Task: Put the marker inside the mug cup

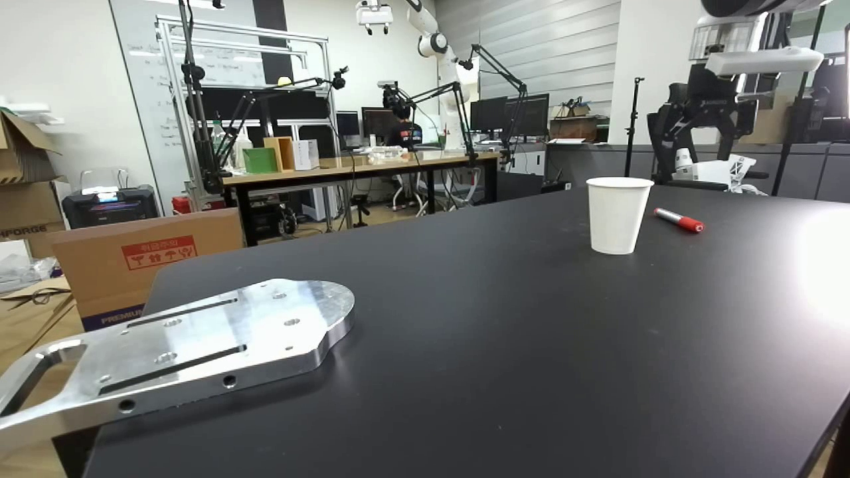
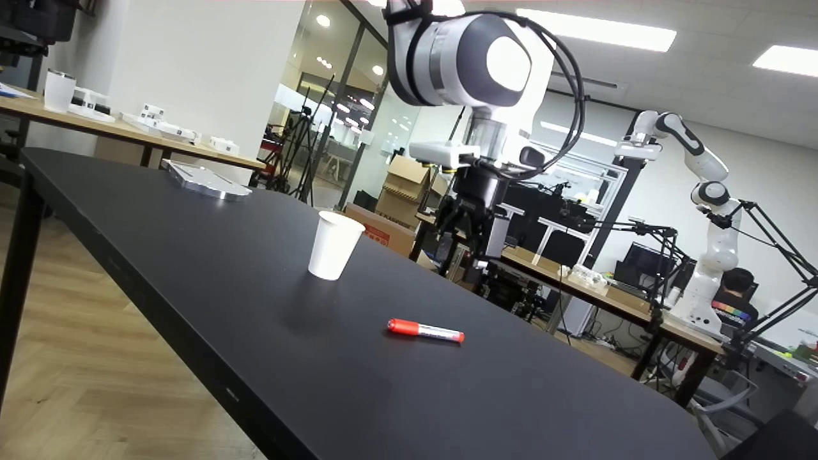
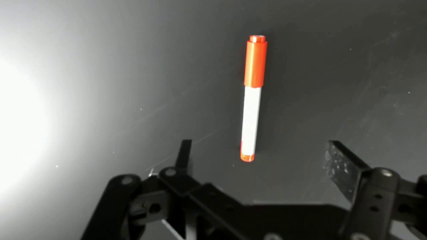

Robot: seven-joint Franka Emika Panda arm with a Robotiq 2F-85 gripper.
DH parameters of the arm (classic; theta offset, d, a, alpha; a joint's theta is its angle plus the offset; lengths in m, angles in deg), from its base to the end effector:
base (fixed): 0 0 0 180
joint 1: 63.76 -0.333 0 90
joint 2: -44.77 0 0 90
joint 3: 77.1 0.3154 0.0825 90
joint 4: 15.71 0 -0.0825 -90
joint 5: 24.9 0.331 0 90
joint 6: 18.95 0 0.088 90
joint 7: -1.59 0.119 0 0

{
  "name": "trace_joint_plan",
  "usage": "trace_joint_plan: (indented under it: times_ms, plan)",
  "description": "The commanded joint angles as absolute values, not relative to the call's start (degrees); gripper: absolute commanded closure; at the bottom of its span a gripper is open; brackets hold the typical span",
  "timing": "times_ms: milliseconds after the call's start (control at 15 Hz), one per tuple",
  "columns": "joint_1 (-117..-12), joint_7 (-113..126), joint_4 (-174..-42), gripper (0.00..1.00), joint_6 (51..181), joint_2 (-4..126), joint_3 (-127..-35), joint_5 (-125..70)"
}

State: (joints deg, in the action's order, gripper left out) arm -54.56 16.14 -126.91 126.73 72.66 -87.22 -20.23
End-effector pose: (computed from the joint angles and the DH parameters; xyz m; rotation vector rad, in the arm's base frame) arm 0.5694 -0.1925 0.2730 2.9470 -0.9610 0.1907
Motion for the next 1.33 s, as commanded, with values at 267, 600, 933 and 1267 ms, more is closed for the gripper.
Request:
trace_joint_plan:
  times_ms: [267,600,933,1267]
  plan:
    - [-54.7,16.0,-126.6,0.0,127.4,74.3,-87.5,-20.0]
    - [-54.2,15.7,-126.1,0.0,127.7,75.4,-86.6,-18.7]
    - [-53.3,16.1,-125.5,0.0,129.2,79.1,-84.7,-13.5]
    - [-53.0,15.6,-125.0,0.0,131.8,82.6,-83.6,-10.3]
